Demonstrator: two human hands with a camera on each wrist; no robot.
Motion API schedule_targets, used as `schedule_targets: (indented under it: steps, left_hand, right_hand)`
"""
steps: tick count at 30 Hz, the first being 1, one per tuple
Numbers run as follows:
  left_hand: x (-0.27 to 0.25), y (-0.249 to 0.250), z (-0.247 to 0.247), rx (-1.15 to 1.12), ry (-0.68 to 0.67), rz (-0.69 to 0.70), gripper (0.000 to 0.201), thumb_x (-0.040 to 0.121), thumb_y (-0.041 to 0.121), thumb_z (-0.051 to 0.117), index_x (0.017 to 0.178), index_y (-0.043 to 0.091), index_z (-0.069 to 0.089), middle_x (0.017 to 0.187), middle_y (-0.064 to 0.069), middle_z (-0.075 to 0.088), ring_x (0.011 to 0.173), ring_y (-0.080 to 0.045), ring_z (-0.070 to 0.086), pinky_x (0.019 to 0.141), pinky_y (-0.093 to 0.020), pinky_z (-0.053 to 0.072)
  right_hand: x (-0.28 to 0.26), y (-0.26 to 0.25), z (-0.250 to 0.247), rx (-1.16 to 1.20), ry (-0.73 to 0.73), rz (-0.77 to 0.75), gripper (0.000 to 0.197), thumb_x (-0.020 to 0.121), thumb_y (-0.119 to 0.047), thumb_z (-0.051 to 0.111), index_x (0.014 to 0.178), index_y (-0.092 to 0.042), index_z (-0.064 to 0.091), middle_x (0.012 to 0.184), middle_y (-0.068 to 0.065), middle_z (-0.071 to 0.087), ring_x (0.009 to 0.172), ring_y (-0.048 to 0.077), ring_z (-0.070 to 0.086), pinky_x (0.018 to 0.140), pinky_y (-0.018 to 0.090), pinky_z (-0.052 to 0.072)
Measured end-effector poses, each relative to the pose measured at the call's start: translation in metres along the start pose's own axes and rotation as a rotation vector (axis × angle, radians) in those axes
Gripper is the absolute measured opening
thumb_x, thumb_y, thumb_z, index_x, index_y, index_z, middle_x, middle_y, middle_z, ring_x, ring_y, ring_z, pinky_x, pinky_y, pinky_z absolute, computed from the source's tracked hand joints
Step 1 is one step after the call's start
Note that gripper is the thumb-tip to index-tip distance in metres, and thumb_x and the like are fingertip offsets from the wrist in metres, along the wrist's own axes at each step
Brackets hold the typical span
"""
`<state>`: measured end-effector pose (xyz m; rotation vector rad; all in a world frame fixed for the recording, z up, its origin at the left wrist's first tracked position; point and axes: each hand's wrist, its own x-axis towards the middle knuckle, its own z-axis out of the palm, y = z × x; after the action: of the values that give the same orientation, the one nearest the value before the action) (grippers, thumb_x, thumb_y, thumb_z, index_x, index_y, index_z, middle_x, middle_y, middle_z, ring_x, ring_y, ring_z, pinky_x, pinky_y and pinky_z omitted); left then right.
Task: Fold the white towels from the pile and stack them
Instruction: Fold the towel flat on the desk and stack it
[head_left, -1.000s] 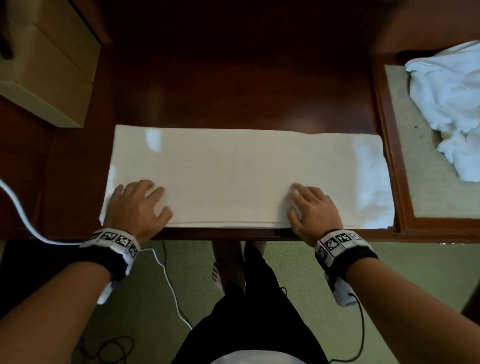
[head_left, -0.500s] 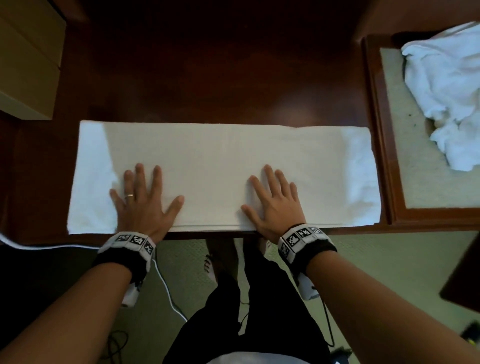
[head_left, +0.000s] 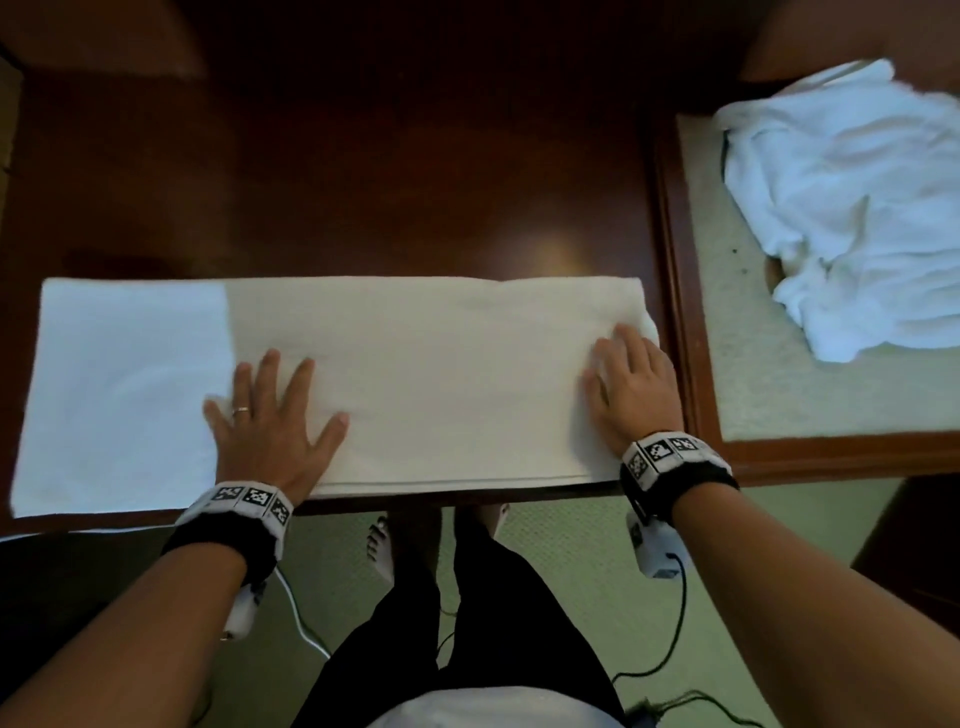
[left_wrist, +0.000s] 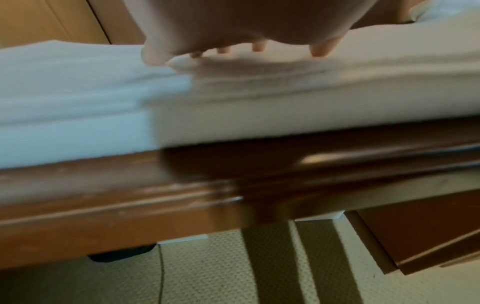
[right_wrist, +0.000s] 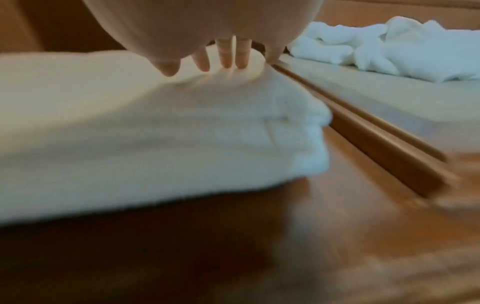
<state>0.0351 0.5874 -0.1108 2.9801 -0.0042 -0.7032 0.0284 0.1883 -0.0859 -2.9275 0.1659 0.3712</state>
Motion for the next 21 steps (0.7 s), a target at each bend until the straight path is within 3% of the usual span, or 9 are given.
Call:
schedule_targets:
  steps: [2, 4, 6, 9, 11, 12, 14, 18, 21]
  left_hand:
    - [-0.003, 0.016, -0.005, 0.046, -0.025, 0.063, 0.085, 0.087, 0.076, 0.017, 0.157, 0.029, 0.018, 0.166, -0.010, 0.010, 0.151, -0.039, 0.012, 0.113, -0.068, 0.016]
    - [-0.007, 0.028, 0.000, 0.115, -0.054, 0.164, 0.083, 0.090, 0.076, 0.013, 0.159, 0.031, 0.014, 0.168, -0.009, 0.007, 0.151, -0.038, 0.013, 0.113, -0.067, 0.018]
    - [-0.010, 0.035, 0.004, 0.112, -0.066, 0.165, 0.081, 0.090, 0.077, 0.009, 0.160, 0.036, 0.004, 0.168, -0.005, -0.001, 0.152, -0.036, 0.010, 0.113, -0.066, 0.018]
    - [-0.011, 0.038, 0.004, 0.095, -0.069, 0.098, 0.082, 0.088, 0.080, 0.006, 0.158, 0.039, -0.002, 0.168, -0.001, -0.008, 0.153, -0.034, 0.008, 0.113, -0.066, 0.019]
    - [-0.011, 0.039, 0.003, 0.080, -0.080, 0.079, 0.083, 0.085, 0.081, 0.004, 0.157, 0.042, -0.007, 0.167, 0.002, -0.014, 0.154, -0.031, 0.003, 0.115, -0.065, 0.017]
    - [-0.011, 0.041, 0.003, 0.074, -0.086, 0.068, 0.083, 0.084, 0.082, 0.003, 0.156, 0.043, -0.009, 0.166, 0.003, -0.017, 0.154, -0.030, 0.000, 0.116, -0.064, 0.016]
    - [-0.012, 0.046, 0.002, 0.068, -0.106, 0.037, 0.084, 0.082, 0.081, 0.002, 0.156, 0.043, -0.010, 0.166, 0.004, -0.019, 0.154, -0.030, -0.002, 0.116, -0.064, 0.014]
    - [-0.011, 0.056, 0.001, 0.062, -0.170, -0.019, 0.085, 0.080, 0.077, 0.005, 0.155, 0.043, -0.015, 0.163, 0.005, -0.028, 0.153, -0.028, -0.011, 0.117, -0.063, 0.010]
    - [-0.010, 0.056, -0.001, 0.052, -0.207, -0.029, 0.084, 0.077, 0.078, 0.001, 0.150, 0.046, -0.024, 0.156, 0.009, -0.039, 0.152, -0.026, -0.018, 0.118, -0.062, 0.007]
  right_hand:
    - [0.016, -0.004, -0.012, -0.054, 0.035, -0.111, 0.052, 0.096, -0.041, 0.040, 0.140, -0.014, 0.050, 0.151, 0.018, 0.041, 0.134, 0.042, 0.041, 0.110, 0.058, 0.034]
    - [0.028, -0.012, -0.018, -0.163, -0.025, -0.296, 0.056, 0.098, -0.046, 0.037, 0.149, -0.022, 0.038, 0.160, 0.014, 0.028, 0.144, 0.039, 0.029, 0.116, 0.059, 0.025]
    - [0.036, -0.012, -0.016, -0.248, -0.135, -0.394, 0.060, 0.100, -0.052, 0.030, 0.155, -0.028, 0.022, 0.165, 0.010, 0.009, 0.150, 0.035, 0.013, 0.119, 0.057, 0.015]
    - [0.037, 0.013, -0.012, -0.167, -0.221, -0.175, 0.059, 0.102, -0.050, 0.027, 0.156, -0.032, 0.012, 0.166, 0.003, -0.003, 0.152, 0.029, 0.001, 0.119, 0.055, 0.009]
    - [0.033, 0.034, -0.014, -0.008, -0.077, -0.011, 0.050, 0.100, -0.035, 0.041, 0.148, -0.023, 0.036, 0.162, 0.010, 0.020, 0.146, 0.036, 0.023, 0.113, 0.056, 0.028]
    - [0.030, 0.042, -0.016, 0.047, 0.046, 0.025, 0.043, 0.097, -0.027, 0.048, 0.138, -0.016, 0.050, 0.152, 0.018, 0.037, 0.133, 0.042, 0.038, 0.103, 0.054, 0.039]
    - [0.031, 0.053, -0.022, 0.147, 0.202, 0.106, 0.031, 0.093, -0.021, 0.051, 0.117, -0.006, 0.063, 0.123, 0.022, 0.057, 0.107, 0.045, 0.054, 0.086, 0.048, 0.048]
    - [0.055, 0.059, -0.047, 0.298, 0.018, 0.315, 0.033, 0.099, -0.034, 0.048, 0.101, -0.006, 0.066, 0.100, 0.016, 0.067, 0.089, 0.034, 0.061, 0.071, 0.033, 0.042]
    - [0.075, 0.053, -0.059, 0.363, -0.123, 0.362, 0.038, 0.098, -0.043, 0.051, 0.101, -0.009, 0.068, 0.096, 0.012, 0.067, 0.091, 0.030, 0.062, 0.074, 0.028, 0.039]
